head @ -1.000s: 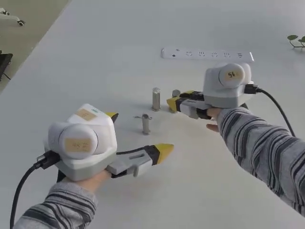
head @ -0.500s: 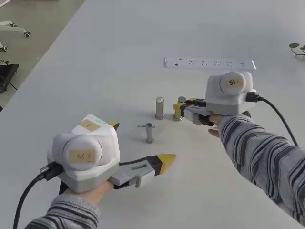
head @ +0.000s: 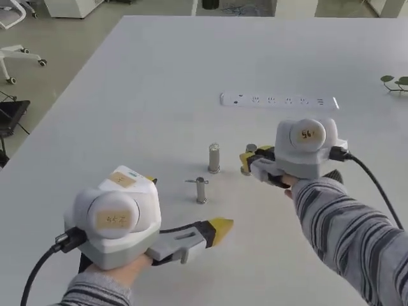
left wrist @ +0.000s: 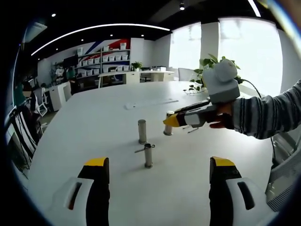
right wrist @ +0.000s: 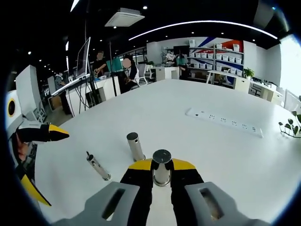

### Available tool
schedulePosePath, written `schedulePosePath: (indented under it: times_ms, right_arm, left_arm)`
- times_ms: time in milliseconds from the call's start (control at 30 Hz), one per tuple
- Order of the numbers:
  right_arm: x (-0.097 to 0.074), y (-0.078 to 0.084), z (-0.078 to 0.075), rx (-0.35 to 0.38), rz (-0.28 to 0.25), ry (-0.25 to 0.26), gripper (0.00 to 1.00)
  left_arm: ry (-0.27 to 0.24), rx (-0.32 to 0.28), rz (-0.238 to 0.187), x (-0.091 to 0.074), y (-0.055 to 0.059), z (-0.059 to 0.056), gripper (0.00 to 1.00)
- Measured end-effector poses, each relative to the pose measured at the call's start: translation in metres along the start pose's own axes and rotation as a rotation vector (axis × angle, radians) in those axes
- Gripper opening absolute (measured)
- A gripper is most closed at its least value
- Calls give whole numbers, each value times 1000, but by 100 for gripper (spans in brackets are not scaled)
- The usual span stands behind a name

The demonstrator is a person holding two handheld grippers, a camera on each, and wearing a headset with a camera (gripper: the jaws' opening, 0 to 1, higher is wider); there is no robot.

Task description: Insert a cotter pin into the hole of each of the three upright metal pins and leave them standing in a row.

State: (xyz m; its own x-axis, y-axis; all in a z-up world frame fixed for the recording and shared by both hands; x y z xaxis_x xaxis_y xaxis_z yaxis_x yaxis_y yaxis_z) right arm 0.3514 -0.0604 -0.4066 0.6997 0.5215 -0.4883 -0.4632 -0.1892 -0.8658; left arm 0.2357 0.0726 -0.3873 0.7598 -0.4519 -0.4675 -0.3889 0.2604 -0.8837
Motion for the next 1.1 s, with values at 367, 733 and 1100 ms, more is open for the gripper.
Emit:
schedulePosePath:
  times_ms: [367, 733, 1100]
  right_arm:
    - [-29, 13, 5, 60, -23, 63, 8]
    - [-59, 42, 25, 66, 4, 80, 8]
    - [-76, 64, 40, 73, 19, 60, 8]
  left_arm:
    - [-8, 10, 0, -18, -2, -10, 85]
    - [-8, 23, -8, -35, -3, -26, 85]
    - [-3, 18, -16, -46, -1, -36, 84]
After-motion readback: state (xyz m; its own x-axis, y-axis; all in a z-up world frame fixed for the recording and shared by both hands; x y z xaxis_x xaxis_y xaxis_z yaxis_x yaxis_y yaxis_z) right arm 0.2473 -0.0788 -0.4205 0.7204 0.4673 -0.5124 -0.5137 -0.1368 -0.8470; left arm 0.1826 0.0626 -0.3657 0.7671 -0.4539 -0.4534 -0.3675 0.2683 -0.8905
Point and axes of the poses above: the centre of the closed fingertips' face, and the gripper's own axes: x roughly forward along the fingers, z roughly to its left, y roughly out of its underside, the point moved 5 cm from there along -x, roughly backward along the fingers, and after that the axes turned 5 degrees about x, right-handed, at the moved point
